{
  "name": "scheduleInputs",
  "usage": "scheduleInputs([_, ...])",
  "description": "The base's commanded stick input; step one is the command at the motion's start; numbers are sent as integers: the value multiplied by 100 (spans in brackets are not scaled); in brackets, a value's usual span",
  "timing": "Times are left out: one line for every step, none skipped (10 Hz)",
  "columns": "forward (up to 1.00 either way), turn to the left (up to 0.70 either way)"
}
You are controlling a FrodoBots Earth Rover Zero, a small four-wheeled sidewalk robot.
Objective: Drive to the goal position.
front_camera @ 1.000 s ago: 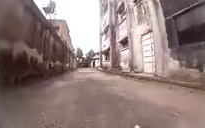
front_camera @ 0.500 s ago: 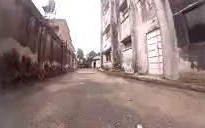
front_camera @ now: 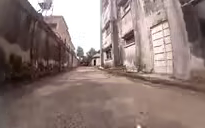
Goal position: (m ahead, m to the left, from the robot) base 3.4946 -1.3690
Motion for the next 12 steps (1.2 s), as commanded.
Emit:
scheduleInputs([100,3])
scheduleInputs([100,3])
scheduleInputs([100,3])
scheduleInputs([100,3])
scheduleInputs([100,3])
scheduleInputs([100,3])
scheduleInputs([100,3])
scheduleInputs([100,3])
scheduleInputs([100,3])
scheduleInputs([100,3])
scheduleInputs([100,3])
scheduleInputs([100,3])
